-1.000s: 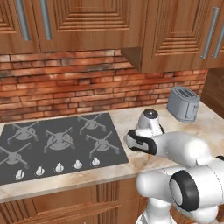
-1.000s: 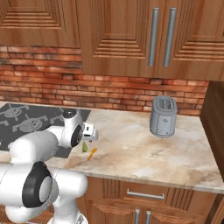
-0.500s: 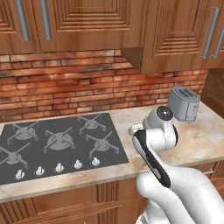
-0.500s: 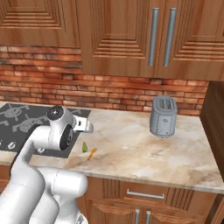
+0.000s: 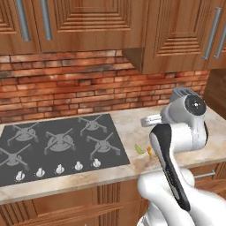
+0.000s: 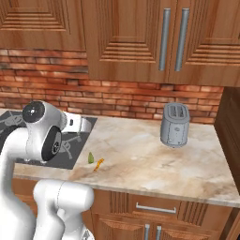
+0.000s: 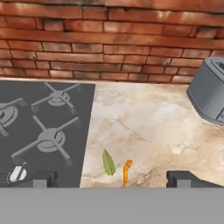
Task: Open the fridge, remove the mango, lemon wedge, and shrimp, and place them on any counter.
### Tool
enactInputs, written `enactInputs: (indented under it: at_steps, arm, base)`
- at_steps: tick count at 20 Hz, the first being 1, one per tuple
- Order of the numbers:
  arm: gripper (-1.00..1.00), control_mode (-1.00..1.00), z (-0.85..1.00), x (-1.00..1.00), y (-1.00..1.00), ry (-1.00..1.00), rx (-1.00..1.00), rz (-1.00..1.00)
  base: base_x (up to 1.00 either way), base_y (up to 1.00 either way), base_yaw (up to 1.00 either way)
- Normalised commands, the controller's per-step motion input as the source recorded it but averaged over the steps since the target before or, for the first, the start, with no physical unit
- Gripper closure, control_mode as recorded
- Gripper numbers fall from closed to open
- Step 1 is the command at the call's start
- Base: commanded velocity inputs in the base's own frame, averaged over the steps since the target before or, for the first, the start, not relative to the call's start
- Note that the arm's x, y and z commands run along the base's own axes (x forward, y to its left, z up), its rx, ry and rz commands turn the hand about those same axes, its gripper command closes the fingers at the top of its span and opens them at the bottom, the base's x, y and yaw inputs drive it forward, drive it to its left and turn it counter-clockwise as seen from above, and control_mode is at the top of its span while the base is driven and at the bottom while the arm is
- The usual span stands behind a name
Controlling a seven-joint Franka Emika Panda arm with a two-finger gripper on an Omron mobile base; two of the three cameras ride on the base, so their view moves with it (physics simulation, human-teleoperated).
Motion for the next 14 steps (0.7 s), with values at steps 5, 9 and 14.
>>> enactInputs:
  at_steps: [5,9,14]
  arm:
    - [-1.0,-1.0,0.96,-0.95,-0.07,-0.17,0.08,0.0]
    - [-1.0,-1.0,0.6,-0.98,0.0,-0.25,0.02,0.0]
    - [-1.0,-1.0,0.19,-0.68,0.0,-0.21,0.0,-0.03]
  base:
    - [0.0,0.0,0.0]
    - [0.0,0.0,0.0]
    - [0.0,0.0,0.0]
